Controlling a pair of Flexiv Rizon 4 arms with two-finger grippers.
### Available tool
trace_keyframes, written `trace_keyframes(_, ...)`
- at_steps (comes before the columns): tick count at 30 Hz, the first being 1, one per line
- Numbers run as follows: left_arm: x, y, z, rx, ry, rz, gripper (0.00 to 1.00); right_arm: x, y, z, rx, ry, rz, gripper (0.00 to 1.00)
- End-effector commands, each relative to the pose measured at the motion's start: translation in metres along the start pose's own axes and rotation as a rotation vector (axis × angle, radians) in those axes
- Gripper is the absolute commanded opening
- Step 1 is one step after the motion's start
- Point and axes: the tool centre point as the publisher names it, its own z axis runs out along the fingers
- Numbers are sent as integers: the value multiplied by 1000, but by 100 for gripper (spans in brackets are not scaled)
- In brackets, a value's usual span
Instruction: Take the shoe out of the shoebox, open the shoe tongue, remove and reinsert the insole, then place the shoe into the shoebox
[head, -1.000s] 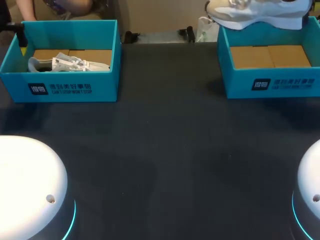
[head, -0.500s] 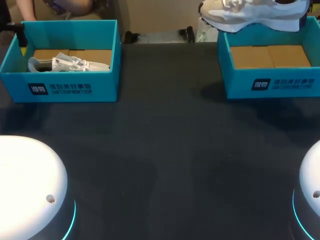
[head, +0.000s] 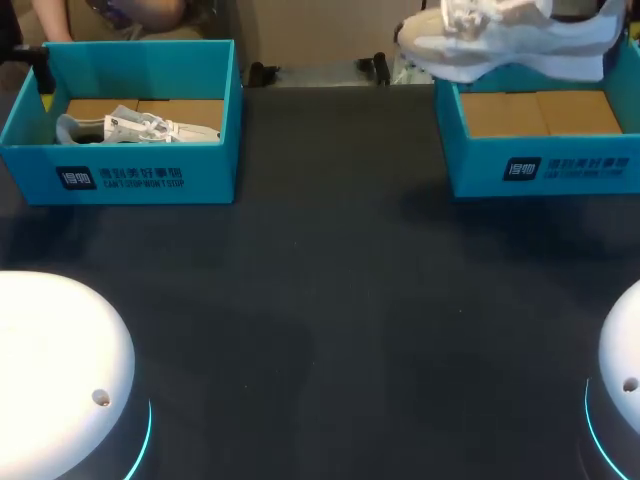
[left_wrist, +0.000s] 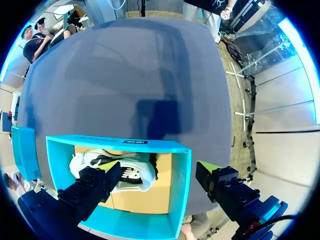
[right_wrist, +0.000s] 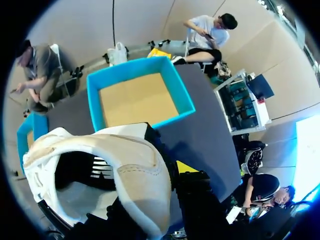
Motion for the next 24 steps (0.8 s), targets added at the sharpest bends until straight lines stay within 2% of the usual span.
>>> trace_keyframes(1, 0, -1, 0, -1, 1, 1, 100, 10, -63, 4, -84, -19, -13, 0)
trace_keyframes(3, 0, -1, 0, -1, 1, 1, 100, 17, -81, 9, -61, 24, -18, 0)
trace_keyframes(5, 0, -1, 0, -1, 1, 1, 100, 28, -100, 14, -67, 5, -16, 0)
trace_keyframes(8, 0, -1, 0, -1, 1, 1, 100, 42, -120, 21, 11, 40, -7, 0)
trace_keyframes(21, 0, -1, 0, -1, 1, 1, 100, 42, -120, 21, 11, 40, -7, 0)
trace_keyframes(22, 0, -1, 0, -1, 1, 1, 100, 45, -120, 19, 9, 50, -9, 0)
trace_keyframes(24, 0, -1, 0, -1, 1, 1, 100, 61, -135, 14, -24, 80, -48, 0)
